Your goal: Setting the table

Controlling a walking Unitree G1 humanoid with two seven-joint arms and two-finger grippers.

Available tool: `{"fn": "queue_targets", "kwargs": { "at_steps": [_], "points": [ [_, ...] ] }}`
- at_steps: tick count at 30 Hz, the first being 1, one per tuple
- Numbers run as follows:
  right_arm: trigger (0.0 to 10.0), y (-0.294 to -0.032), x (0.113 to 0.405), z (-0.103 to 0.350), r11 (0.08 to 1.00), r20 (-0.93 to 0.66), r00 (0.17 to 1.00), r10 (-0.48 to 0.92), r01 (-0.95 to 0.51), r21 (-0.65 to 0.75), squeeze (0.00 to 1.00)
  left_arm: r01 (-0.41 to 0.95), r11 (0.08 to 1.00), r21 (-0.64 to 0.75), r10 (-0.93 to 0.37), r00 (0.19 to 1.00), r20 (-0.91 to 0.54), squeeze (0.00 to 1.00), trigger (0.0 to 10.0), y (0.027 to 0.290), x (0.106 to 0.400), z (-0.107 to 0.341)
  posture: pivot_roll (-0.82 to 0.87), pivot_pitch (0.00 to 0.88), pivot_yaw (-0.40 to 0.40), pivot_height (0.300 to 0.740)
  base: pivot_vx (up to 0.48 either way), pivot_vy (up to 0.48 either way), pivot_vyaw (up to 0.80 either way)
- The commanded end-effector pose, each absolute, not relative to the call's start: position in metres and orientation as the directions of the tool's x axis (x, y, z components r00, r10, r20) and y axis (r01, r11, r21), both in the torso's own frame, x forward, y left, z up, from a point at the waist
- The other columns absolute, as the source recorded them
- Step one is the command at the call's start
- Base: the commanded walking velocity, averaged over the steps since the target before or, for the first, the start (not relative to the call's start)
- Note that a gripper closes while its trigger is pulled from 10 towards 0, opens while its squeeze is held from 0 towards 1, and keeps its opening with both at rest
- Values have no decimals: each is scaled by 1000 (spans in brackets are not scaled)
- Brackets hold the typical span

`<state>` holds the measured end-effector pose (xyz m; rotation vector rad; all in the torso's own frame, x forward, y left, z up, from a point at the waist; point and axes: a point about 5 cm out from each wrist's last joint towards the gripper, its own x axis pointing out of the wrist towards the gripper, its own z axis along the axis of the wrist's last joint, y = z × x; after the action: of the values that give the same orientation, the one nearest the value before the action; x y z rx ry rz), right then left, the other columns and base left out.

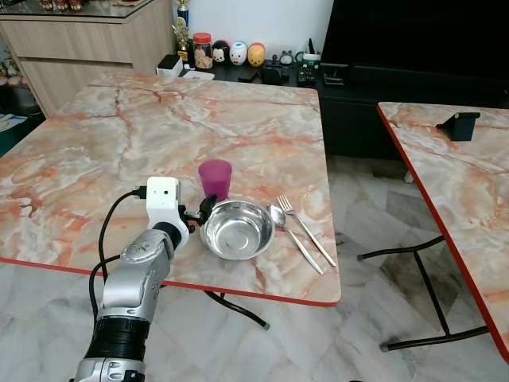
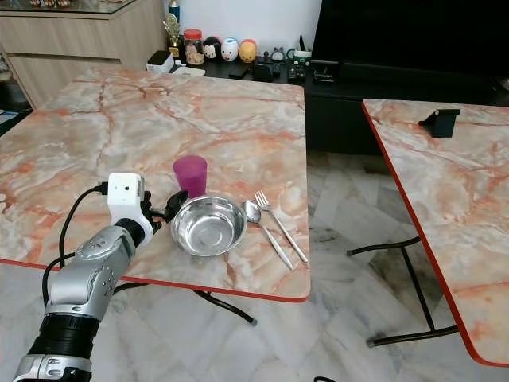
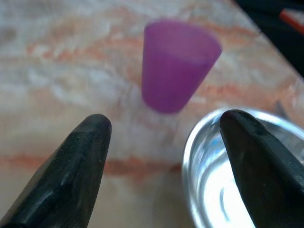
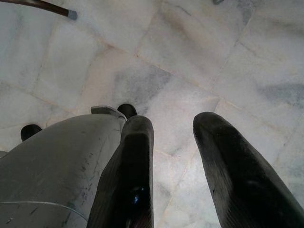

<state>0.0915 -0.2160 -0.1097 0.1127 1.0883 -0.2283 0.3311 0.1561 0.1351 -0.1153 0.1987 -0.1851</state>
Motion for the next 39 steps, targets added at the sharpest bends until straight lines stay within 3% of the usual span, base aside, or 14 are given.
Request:
{"fn": "queue_targets", "kwargs": {
  "at_steps": [1, 34, 35, 36, 37, 38, 39],
  "points": [
    [10000, -217, 90, -110, 971, -889, 439, -130, 239, -24, 0, 173, 975, -138, -200, 957, -210, 0, 10000, 156, 333, 134, 134, 0, -50, 728, 0, 0, 0],
    [10000, -217, 91, -110, 970, -888, 441, -129, 241, -22, 0, 255, 963, -93, -271, 891, -364, 0, 10000, 134, 330, 112, 129, 0, -51, 728, 0, 0, 0],
    [10000, -217, 91, -110, 970, -888, 441, -129, 241, -22, 0, 258, 962, -88, -272, 891, -364, 0, 7451, 134, 330, 112, 129, 0, -51, 728, 0, 0, 0],
    [10000, -217, 91, -110, 970, -888, 441, -129, 241, -22, 0, 258, 962, -88, -272, 891, -364, 0, 7451, 134, 330, 112, 129, 0, -51, 728, 0, 0, 0],
    [10000, -217, 92, -110, 970, -888, 441, -129, 241, -21, 0, 265, 961, -76, -274, 890, -365, 0, 3490, 134, 330, 113, 128, 0, -51, 728, 0, 0, 0],
    [10000, -217, 92, -110, 970, -889, 440, -128, 241, -20, 0, 273, 960, -58, -274, 889, -367, 0, 2824, 134, 330, 113, 128, 0, -51, 728, 0, 0, 0],
    [10000, -217, 91, -110, 971, -889, 440, -127, 240, -20, 0, 275, 960, -56, -275, 888, -368, 0, 0, 133, 330, 112, 130, 0, -52, 728, 0, 0, 0]
  ]
}}
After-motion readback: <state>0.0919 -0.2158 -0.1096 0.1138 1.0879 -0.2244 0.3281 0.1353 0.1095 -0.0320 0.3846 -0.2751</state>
